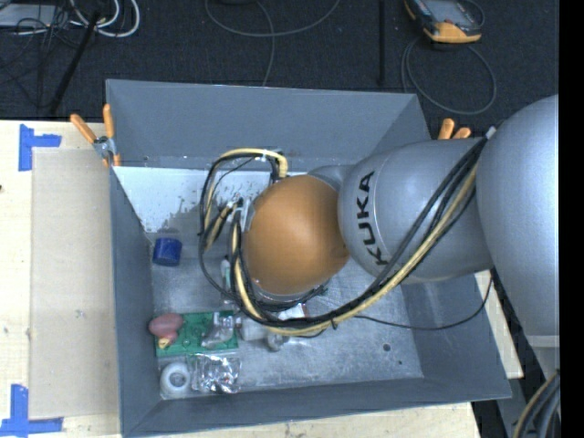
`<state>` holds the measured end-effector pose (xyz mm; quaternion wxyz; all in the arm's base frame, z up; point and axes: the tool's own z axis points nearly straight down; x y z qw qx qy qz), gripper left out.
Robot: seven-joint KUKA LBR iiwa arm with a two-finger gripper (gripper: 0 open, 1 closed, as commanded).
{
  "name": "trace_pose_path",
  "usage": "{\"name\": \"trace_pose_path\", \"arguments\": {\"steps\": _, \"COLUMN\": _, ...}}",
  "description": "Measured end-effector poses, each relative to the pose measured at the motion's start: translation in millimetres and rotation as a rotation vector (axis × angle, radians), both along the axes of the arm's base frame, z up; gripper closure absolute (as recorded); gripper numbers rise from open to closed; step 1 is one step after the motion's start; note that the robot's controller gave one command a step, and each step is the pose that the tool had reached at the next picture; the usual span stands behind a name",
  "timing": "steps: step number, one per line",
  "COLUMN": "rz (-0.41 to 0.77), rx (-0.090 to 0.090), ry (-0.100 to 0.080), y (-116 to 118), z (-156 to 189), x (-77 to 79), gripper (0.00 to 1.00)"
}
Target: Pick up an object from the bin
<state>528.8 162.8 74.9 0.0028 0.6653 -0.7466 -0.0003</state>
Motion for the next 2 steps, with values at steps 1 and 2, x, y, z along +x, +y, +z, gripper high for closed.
{"name": "trace_pose_path", "arguments": {"steps": 1, "rz": 0.001, "rx": 0.016, "ry": -0.012, "y": 6.6, "z": 3.0, "x": 1.6, "gripper": 1.0}}
{"name": "trace_pose_path", "arguments": {"steps": 2, "rz": -0.005, "rx": 0.006, "ry": -0.006, "y": 7.8, "z": 28.7, "x": 1.8, "gripper": 1.0}}
